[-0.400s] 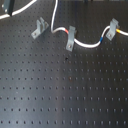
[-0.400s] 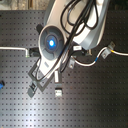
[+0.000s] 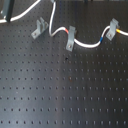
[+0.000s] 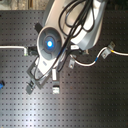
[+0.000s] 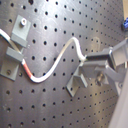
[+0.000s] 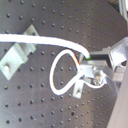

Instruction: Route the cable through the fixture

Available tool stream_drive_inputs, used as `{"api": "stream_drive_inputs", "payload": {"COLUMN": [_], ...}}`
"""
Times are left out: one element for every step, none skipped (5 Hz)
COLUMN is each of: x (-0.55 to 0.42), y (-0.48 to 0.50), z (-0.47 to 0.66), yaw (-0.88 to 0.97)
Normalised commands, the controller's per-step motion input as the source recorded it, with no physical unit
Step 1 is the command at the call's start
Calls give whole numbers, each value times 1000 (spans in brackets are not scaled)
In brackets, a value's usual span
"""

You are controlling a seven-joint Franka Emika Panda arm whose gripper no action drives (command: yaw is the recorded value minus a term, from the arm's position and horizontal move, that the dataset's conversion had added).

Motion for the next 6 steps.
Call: {"api": "stream_drive_inputs", "payload": {"x": [-243, -278, -271, -278, -215, -190], "y": [145, 104, 41, 91, 107, 78], "z": [303, 346, 346, 327, 205, 171], "yaw": [151, 243, 80, 0, 0, -11]}}
